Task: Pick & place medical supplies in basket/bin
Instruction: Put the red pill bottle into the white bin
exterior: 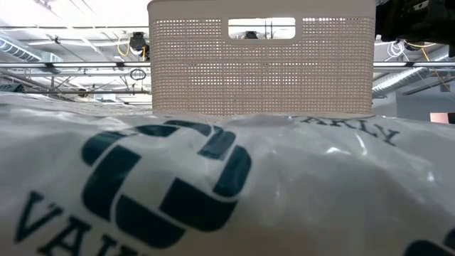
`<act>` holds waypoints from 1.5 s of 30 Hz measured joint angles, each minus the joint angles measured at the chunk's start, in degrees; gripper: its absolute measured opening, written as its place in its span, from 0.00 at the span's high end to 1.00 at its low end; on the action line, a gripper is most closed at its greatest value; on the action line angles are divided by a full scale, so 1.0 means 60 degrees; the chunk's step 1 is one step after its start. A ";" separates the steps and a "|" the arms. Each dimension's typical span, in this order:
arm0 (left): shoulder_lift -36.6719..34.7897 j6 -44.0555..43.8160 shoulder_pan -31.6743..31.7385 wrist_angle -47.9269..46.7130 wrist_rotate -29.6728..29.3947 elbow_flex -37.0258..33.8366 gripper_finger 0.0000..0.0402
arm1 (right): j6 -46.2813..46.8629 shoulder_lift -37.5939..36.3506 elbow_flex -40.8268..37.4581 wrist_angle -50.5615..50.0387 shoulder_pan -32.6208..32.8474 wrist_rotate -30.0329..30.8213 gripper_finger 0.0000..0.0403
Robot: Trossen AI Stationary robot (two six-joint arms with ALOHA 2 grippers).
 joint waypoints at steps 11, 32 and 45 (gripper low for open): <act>0.2392 0.0884 -0.0005 -0.2136 0.0600 0.2774 0.55 | -0.0155 0.0002 0.0000 -0.0010 0.0001 0.0016 1.00; 0.5418 0.1297 -0.0238 -0.2010 0.1243 0.3185 0.55 | -0.0150 0.0003 0.0000 -0.0165 0.0000 0.0023 1.00; 0.6174 0.2265 -0.0579 -0.3058 0.1004 0.3189 0.55 | -0.0175 0.0008 -0.0004 -0.0161 0.0000 0.0023 1.00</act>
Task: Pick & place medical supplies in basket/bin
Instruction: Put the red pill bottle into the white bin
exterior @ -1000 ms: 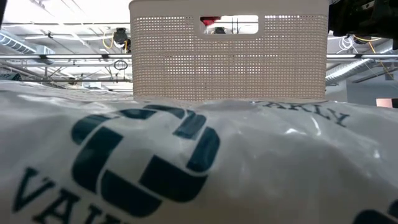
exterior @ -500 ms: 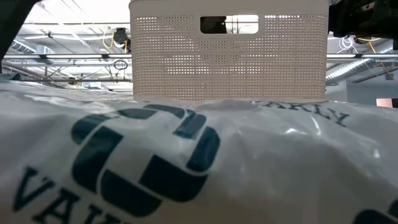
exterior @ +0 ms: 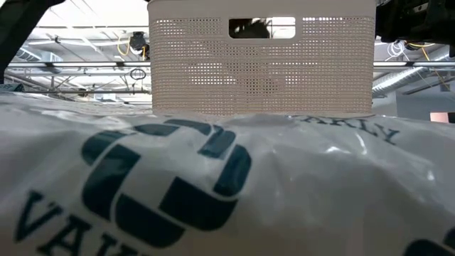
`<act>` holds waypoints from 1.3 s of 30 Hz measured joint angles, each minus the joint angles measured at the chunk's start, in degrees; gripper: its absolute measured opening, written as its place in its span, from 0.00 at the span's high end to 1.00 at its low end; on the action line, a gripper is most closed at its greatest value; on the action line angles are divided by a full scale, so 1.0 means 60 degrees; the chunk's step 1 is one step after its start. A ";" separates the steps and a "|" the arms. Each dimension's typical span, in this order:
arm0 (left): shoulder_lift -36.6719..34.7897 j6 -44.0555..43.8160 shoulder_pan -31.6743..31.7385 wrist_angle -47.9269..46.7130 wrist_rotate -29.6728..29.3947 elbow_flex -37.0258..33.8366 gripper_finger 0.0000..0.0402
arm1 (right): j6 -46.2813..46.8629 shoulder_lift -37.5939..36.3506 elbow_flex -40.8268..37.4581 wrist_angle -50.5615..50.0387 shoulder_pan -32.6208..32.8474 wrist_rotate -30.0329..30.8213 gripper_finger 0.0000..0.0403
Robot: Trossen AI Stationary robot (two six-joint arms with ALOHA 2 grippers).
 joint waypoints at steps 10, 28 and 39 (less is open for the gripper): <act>0.0643 -0.0109 0.0122 -0.0691 -0.0053 -0.0004 0.55 | 0.0000 0.0221 -0.0007 0.0033 0.0000 -0.0011 1.00; 0.1694 0.0097 0.0137 -0.1716 -0.0222 -0.0007 0.55 | 0.0015 0.0519 -0.0004 0.0238 0.0000 -0.0029 1.00; 0.2207 -0.0007 0.0172 -0.1927 -0.0174 0.0018 0.55 | 0.0022 0.0552 -0.0004 0.0280 0.0000 -0.0040 1.00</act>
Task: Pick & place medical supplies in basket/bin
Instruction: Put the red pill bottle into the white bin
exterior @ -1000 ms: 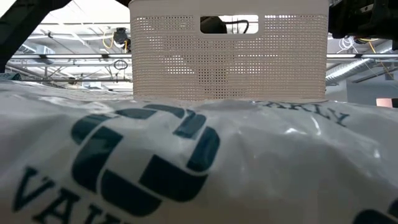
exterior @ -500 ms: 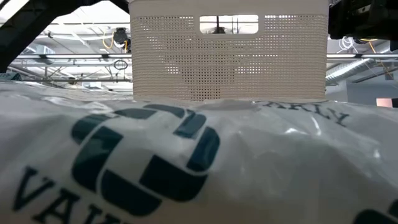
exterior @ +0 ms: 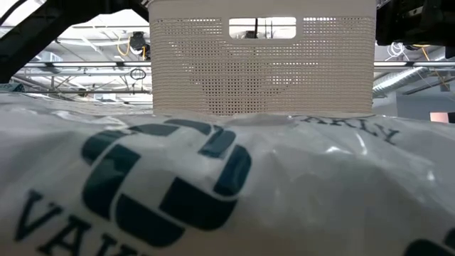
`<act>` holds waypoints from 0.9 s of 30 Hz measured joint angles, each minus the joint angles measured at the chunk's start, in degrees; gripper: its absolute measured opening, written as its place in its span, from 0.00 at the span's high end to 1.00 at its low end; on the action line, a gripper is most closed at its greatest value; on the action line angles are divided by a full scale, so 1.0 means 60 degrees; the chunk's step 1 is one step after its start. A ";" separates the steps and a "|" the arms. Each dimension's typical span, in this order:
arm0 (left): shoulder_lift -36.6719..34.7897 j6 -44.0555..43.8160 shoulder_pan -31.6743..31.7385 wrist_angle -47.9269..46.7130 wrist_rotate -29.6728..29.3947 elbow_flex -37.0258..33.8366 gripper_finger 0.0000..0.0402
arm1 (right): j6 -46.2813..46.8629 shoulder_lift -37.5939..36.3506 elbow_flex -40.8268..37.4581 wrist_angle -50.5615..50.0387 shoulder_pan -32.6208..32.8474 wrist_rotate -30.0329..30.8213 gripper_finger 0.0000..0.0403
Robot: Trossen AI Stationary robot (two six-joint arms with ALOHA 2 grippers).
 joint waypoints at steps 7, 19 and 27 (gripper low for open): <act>0.0015 -0.0003 0.0012 -0.0020 0.0197 0.0000 0.54 | 0.0000 0.0000 0.0000 0.0003 0.0000 0.0000 1.00; 0.0025 -0.0188 -0.0013 0.0120 0.0287 -0.0015 0.27 | 0.0000 0.0000 0.0000 0.0001 0.0000 -0.0004 1.00; -0.0376 -0.0038 -0.0072 0.0075 -0.0078 -0.0058 0.13 | 0.0000 0.0000 0.0000 0.0000 0.0000 -0.0007 1.00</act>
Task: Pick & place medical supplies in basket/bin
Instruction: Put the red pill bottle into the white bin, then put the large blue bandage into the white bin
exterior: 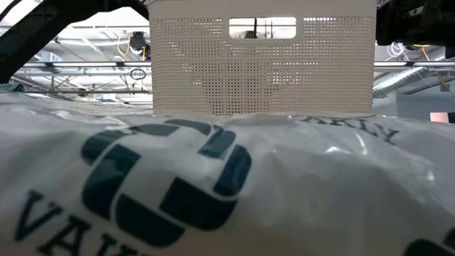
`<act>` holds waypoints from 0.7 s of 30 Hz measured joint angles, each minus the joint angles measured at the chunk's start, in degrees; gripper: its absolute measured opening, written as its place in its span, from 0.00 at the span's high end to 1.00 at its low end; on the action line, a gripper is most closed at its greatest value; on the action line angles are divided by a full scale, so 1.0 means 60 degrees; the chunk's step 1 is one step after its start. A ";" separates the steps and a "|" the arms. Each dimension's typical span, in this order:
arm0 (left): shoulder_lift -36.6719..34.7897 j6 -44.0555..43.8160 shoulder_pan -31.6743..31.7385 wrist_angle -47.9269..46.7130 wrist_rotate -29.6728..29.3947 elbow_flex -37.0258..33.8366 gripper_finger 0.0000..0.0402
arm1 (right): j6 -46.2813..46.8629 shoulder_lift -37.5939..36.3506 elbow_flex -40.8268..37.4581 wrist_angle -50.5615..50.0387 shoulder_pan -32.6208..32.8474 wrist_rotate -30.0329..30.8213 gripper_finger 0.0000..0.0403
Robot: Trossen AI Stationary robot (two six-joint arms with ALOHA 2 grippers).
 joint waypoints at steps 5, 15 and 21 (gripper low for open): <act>-0.0771 0.0185 -0.0057 -0.0030 -0.0505 0.0004 0.13 | -0.0004 0.0000 0.0000 0.0000 0.0002 0.0000 1.00; -0.2306 0.0163 -0.0080 -0.0211 -0.1147 0.0018 0.13 | -0.0004 -0.0003 0.0007 0.0004 0.0004 0.0000 1.00; -0.3559 0.0149 -0.0173 -0.0426 -0.1321 0.0022 0.13 | 0.0036 -0.0004 0.0007 0.0000 0.0004 -0.0004 1.00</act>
